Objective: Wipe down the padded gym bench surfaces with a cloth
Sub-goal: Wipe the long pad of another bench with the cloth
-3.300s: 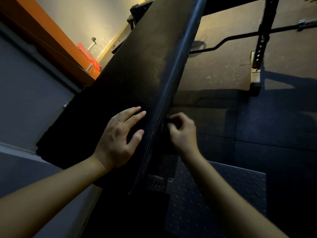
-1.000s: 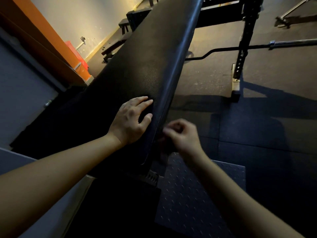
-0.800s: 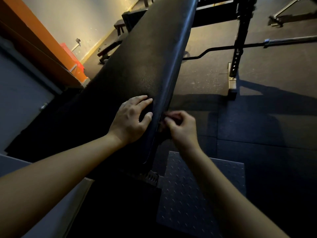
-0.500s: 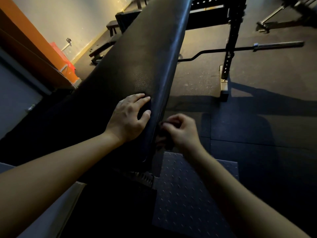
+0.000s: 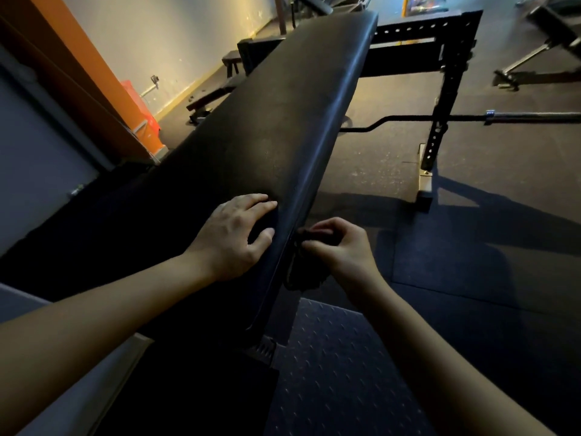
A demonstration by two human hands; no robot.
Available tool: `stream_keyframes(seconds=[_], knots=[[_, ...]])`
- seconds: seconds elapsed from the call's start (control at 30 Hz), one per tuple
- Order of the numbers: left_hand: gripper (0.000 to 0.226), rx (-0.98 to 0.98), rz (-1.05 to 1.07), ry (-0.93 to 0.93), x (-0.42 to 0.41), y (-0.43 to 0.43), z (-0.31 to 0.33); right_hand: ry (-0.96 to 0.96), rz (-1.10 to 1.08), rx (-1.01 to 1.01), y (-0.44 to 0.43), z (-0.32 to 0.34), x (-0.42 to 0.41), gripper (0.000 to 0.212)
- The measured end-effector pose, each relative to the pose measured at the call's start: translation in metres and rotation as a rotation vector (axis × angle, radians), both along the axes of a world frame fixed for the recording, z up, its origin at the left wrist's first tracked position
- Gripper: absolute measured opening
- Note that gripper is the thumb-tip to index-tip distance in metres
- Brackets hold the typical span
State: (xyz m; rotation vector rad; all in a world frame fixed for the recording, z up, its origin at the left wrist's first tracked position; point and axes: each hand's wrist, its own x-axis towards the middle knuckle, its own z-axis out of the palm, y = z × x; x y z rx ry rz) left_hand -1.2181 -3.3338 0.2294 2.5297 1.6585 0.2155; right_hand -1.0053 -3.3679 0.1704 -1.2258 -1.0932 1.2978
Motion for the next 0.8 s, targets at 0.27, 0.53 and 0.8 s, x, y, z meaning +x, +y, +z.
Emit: stream_keyframes(seconds=[0.27,0.53,0.8], knots=[[0.050,0.150,0.168,-0.004,0.062,0.069,0.014,-0.002,0.054,-0.065,0.103,-0.005,0.050,0.026],[0.061,0.121,0.417,-0.074,0.095,0.123,-0.013,-0.055,0.041,-0.034,0.190,-0.028,0.053,0.019],[0.061,0.144,0.400,-0.074,0.099,0.122,-0.013,-0.031,0.194,0.120,0.102,-0.037,0.027,0.025]])
